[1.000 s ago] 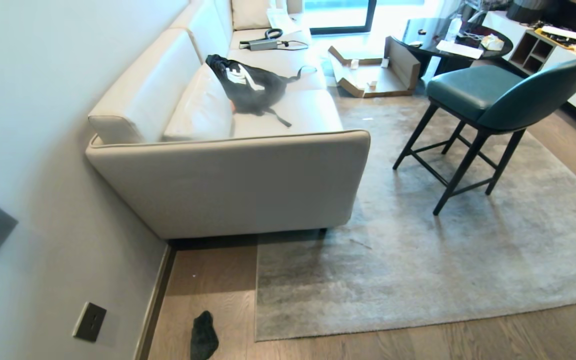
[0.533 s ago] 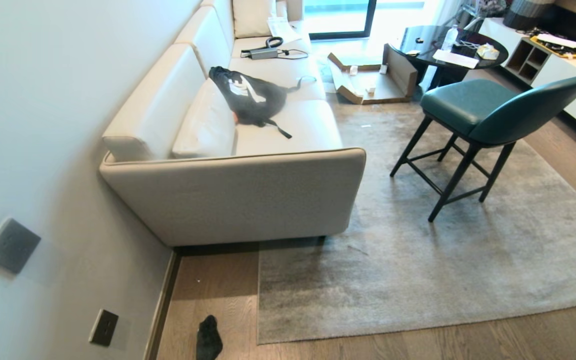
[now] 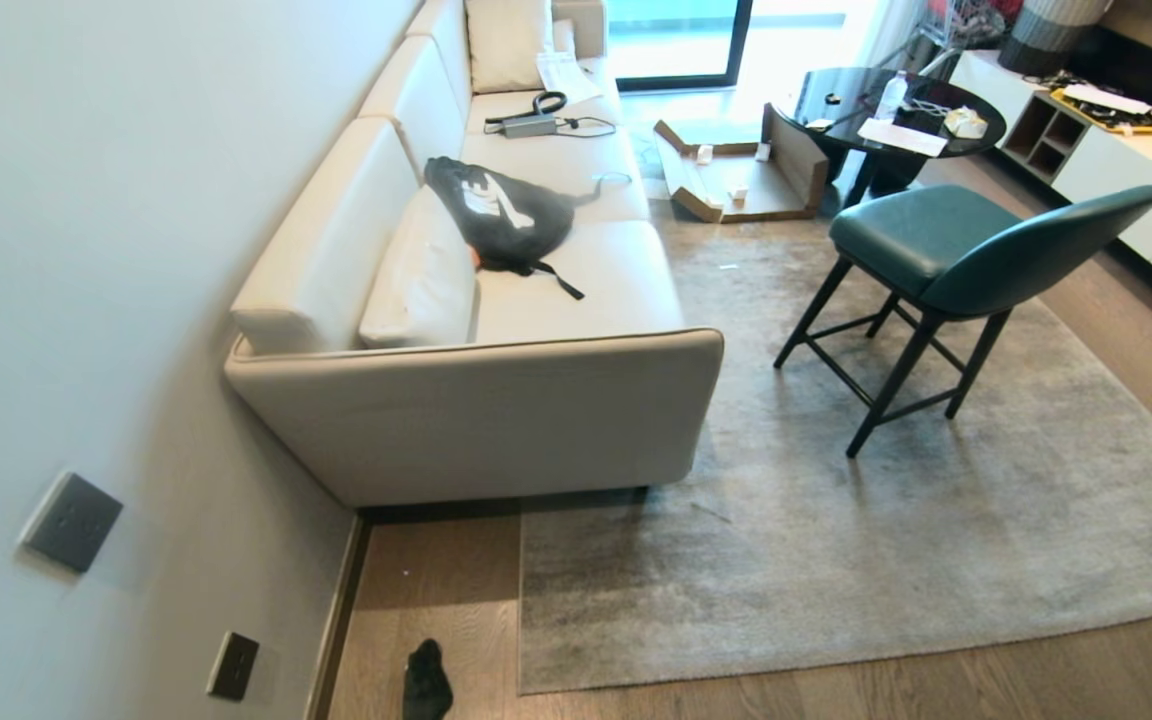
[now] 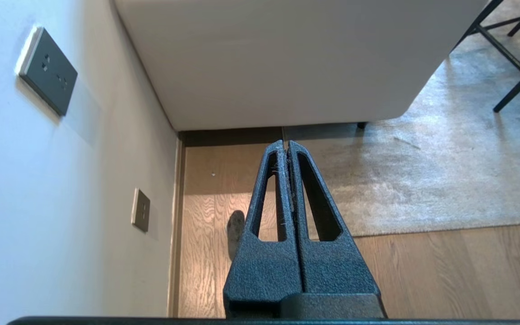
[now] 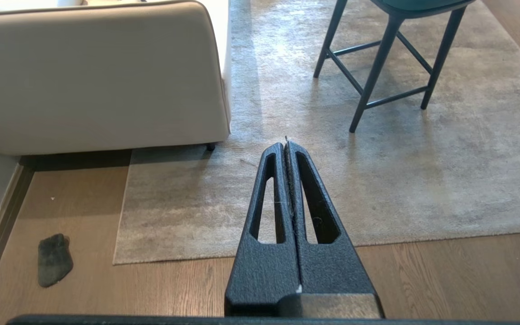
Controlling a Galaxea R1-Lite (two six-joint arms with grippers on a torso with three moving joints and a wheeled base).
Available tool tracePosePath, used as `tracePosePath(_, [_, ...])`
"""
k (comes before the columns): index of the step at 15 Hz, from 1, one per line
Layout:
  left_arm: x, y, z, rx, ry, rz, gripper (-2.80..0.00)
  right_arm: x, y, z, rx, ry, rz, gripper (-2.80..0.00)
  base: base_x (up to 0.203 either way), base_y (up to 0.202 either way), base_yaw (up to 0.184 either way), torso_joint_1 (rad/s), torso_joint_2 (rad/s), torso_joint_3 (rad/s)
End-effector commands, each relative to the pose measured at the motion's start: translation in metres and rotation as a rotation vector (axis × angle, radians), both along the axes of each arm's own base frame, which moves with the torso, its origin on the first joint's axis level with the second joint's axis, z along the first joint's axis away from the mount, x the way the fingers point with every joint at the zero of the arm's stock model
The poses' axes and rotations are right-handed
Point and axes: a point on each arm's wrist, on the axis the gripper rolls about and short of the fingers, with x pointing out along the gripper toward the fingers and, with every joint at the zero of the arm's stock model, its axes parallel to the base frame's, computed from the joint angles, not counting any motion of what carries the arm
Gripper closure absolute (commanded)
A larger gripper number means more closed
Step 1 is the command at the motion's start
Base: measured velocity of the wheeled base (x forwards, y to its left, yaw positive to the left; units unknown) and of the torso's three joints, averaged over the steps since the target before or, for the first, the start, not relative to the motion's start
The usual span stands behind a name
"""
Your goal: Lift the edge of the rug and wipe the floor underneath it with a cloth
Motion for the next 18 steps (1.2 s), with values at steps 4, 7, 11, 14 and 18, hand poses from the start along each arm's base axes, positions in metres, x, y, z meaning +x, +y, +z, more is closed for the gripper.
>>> tracePosePath(4, [0.0, 0.0, -0.0001, 0.0, 0.001, 0.0, 0.0, 0.0001, 0.0, 0.0002, -0.001, 0.001, -0.001, 0.0, 0.0, 0.0, 0.0, 0.159, -0.36, -0.213])
tracePosePath(7, [0.0, 0.0, -0.0001, 0.0, 0.001, 0.0, 0.0, 0.0001, 0.0, 0.0002, 0.005, 0.001, 0.001, 0.0, 0.0, 0.0, 0.0, 0.143, -0.33, -0.193])
tracePosePath(11, [0.0, 0.0, -0.0001, 0.0, 0.001, 0.0, 0.0, 0.0002, 0.0, -0.0004, -0.001, 0.004, 0.001, 0.0, 0.0, 0.0, 0.0, 0.038, -0.1, -0.052])
tracePosePath(14, [0.0, 0.0, -0.0001, 0.0, 0.001, 0.0, 0.0, 0.0001, 0.0, -0.0001, 0.004, 0.002, 0.001, 0.0, 0.0, 0.0, 0.0, 0.0, 0.0, 0.0])
tracePosePath(18, [0.0, 0.0, -0.0001, 0.0, 0.001, 0.0, 0.0, 0.0002, 0.0, 0.0, 0.008, 0.0, 0.001, 0.0, 0.0, 0.0, 0.0, 0.0, 0.0, 0.0])
